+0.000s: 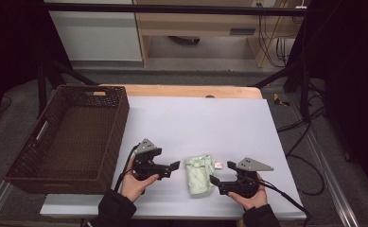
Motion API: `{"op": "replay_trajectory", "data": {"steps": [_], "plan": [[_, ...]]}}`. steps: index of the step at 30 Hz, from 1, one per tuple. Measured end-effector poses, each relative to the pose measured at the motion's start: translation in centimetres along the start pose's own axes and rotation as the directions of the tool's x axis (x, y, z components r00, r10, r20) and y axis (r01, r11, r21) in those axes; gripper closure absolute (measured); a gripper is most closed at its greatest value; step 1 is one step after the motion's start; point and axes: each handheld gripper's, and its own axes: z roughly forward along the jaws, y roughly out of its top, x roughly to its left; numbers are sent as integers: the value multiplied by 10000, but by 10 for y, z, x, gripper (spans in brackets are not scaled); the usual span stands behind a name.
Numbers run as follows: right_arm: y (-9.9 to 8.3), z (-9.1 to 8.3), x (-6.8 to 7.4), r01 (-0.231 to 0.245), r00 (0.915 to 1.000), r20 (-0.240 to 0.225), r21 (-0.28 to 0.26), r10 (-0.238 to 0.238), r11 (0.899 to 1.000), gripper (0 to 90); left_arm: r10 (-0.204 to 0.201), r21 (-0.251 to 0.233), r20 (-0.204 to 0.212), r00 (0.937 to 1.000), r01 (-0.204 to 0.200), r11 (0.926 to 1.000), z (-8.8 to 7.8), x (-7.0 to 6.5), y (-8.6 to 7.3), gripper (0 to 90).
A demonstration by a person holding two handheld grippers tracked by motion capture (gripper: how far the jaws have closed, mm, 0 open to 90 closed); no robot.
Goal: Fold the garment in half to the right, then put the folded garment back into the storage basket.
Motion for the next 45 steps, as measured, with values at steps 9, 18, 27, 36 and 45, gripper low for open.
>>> {"op": "replay_trajectory", "data": {"steps": [9,18,27,36,45], "plan": [[-5,-7,-19,86,9990,-433,-7,-87,10000,46,-40,267,12,10000,40,9996,6,-1,-9,50],[-10,-13,-30,33,9994,-350,-4,-34,10000,46,38,377,163,9999,-44,9993,14,-11,-6,50],[-11,-17,-34,55,9996,-268,-45,-56,10000,44,-2,553,123,9999,-5,9985,22,-15,-1,50],[-12,-17,-34,32,9996,-273,73,-30,10000,44,-150,753,52,9999,145,9971,35,-15,1,50],[-12,-17,-33,53,9997,-256,69,-52,10000,43,-353,1007,-120,9993,363,9942,46,-12,0,51]]}}
